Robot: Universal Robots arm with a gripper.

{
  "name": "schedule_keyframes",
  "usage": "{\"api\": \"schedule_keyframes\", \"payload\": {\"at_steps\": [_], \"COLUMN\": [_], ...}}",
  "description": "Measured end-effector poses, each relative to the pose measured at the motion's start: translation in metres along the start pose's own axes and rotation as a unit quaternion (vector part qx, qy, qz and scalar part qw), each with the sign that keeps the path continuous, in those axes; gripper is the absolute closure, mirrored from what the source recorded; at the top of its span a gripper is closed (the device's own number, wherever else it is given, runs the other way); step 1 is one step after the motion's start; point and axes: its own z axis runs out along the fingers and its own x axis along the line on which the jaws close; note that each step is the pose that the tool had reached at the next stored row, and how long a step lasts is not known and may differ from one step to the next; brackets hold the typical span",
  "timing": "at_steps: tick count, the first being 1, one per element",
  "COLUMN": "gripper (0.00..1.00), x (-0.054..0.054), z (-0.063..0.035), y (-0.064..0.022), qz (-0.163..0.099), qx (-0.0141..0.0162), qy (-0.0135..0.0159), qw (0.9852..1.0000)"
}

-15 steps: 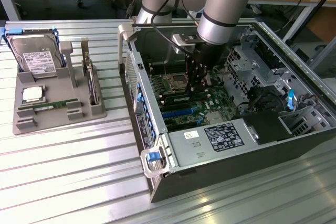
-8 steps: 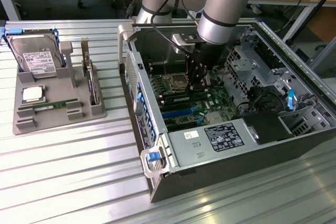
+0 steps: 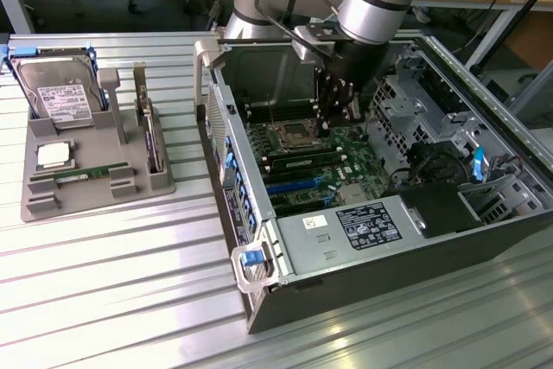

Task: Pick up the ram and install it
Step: 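Insert the ram into the slot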

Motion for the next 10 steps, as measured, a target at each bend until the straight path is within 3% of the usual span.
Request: {"api": "schedule_keyframes", "payload": {"at_steps": [1, 4, 6, 8, 10], "gripper": [0.89, 0.89, 0.89, 0.89, 0.89], "x": [0.0, 0.0, 0.0, 0.0, -0.001], "z": [-0.0033, -0.0051, -0.0066, -0.0078, -0.0086], "y": [-0.0008, -0.01, -0.0346, -0.055, -0.0702], "qz": [0.0, -0.001, -0.001, -0.002, -0.003], "qx": [-0.0001, -0.0006, -0.0026, -0.0042, -0.0053], "qy": [-0.0008, -0.009, -0.0214, -0.032, -0.0425], "qw": [1.0, 1.0, 0.9998, 0.9995, 0.9991]}}
